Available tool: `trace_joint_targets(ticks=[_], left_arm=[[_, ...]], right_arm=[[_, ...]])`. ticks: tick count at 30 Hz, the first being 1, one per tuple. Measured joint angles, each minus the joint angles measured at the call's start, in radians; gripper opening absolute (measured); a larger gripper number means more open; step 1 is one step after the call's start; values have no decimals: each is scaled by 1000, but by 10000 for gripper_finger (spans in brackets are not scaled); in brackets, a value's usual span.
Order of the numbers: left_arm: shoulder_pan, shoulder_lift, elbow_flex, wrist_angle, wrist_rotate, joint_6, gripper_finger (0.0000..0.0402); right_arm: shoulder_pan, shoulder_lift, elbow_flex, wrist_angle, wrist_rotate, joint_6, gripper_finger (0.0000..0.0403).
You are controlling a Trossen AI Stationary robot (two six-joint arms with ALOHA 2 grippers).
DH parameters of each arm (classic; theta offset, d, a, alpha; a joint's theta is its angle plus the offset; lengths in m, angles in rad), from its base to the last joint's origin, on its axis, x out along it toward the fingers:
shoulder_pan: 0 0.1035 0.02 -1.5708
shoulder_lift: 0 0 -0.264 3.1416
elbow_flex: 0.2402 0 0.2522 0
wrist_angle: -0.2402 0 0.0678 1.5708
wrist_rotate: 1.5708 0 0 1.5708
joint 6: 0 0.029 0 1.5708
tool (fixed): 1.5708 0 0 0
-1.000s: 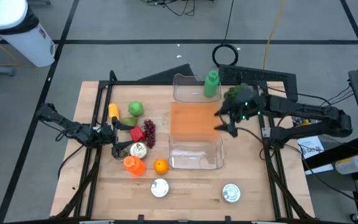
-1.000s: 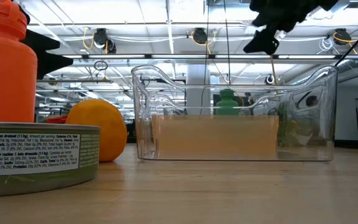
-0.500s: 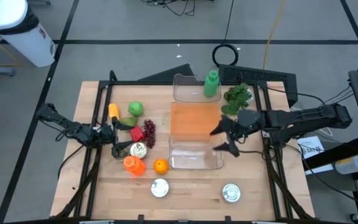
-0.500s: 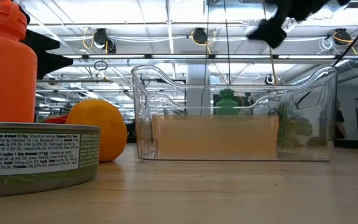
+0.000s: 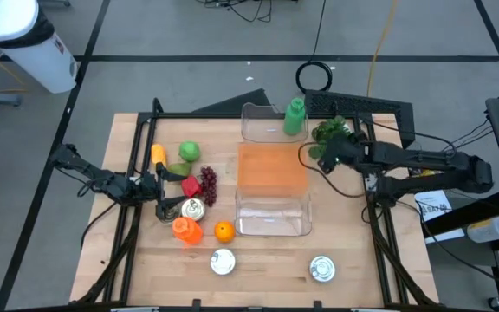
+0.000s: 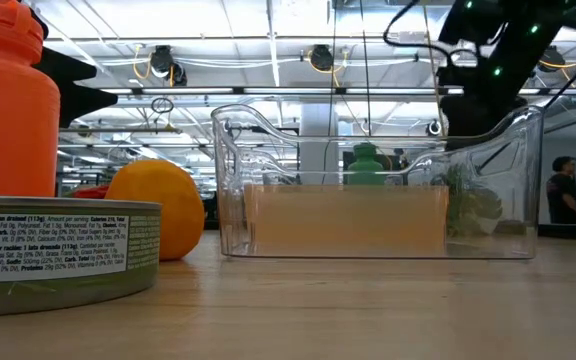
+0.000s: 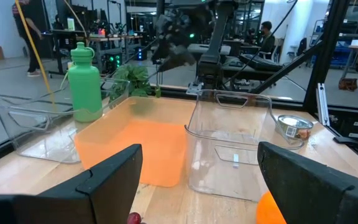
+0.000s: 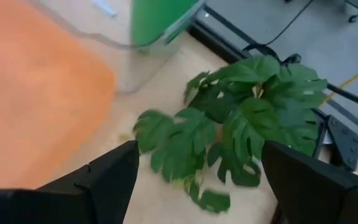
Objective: Pick & Place Food Item
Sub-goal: Adjust the pot of plants on the table
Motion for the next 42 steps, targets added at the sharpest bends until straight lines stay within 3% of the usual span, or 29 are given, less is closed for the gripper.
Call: trace_joint_targets(ticks=[7, 12, 15, 19, 27, 42], left_arm=[[0, 0, 0, 0, 0, 0, 333], [0, 0, 0, 0, 0, 0, 333], [0, 0, 0, 0, 0, 0, 333], [0, 0, 0, 0, 0, 0, 333], [0, 0, 0, 0, 0, 0, 333], [0, 0, 0, 0, 0, 0, 333]], right_arm=[[-210, 38, -82, 170, -25, -90, 294], [-302, 53, -122, 205, -123, -110, 269], [-336, 53, -144, 215, -125, -113, 242], [-380, 52, -175, 269, -124, -138, 182], [-427, 52, -207, 402, -128, -215, 13], [-445, 31, -208, 602, -129, -222, 1]])
